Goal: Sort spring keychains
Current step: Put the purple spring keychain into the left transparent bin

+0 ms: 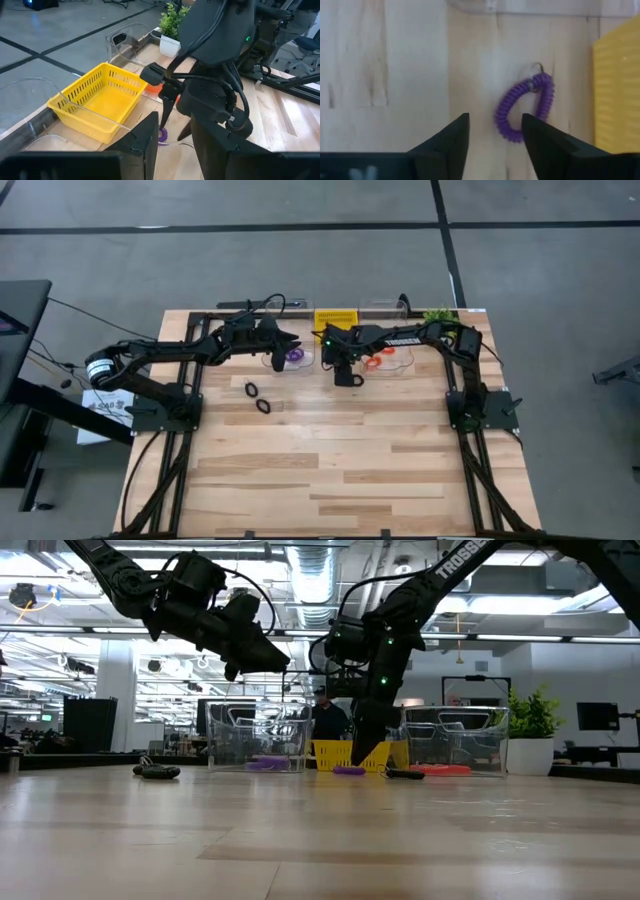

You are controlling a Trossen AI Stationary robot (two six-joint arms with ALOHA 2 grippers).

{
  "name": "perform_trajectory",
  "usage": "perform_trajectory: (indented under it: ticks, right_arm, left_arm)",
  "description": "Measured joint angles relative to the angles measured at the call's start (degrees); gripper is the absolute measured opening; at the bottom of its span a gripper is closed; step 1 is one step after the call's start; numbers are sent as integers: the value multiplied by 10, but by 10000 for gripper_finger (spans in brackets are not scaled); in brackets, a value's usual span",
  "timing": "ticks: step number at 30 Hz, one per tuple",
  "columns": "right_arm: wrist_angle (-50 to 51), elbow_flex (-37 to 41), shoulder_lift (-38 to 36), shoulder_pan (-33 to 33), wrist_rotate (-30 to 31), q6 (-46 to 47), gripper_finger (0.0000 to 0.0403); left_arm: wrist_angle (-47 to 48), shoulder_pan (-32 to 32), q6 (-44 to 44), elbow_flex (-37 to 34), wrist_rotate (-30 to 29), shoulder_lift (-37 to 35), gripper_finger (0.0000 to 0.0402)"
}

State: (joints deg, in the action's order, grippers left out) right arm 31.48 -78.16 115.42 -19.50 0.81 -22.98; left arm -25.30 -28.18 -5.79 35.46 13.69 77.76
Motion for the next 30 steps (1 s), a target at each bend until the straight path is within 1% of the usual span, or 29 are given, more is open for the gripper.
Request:
perform_trajectory:
  ticks: [5, 10, 12, 16, 19, 23, 30]
  right_arm:
    - [10, -29, 0, 0, 7, 0, 100]
    - [12, -55, -1, -1, 7, -2, 27]
    - [13, -56, -1, -1, 7, -11, 7]
    - [15, -56, 0, -1, 7, -15, 11]
    - [13, -56, 0, -2, 8, -15, 2]
    - [12, -56, 1, -6, 22, -15, 2]
    - [3, -43, 2, -14, 23, -15, 0]
  left_arm:
    - [0, 0, 0, 0, 0, 0, 112]
    - [0, 0, 0, 0, 0, 0, 112]
    - [0, 0, 0, 0, 0, 0, 112]
    - [0, 0, 0, 0, 0, 0, 112]
    - [0, 0, 0, 0, 0, 0, 112]
    - [0, 0, 0, 0, 0, 0, 112]
    - [0, 0, 0, 0, 0, 0, 112]
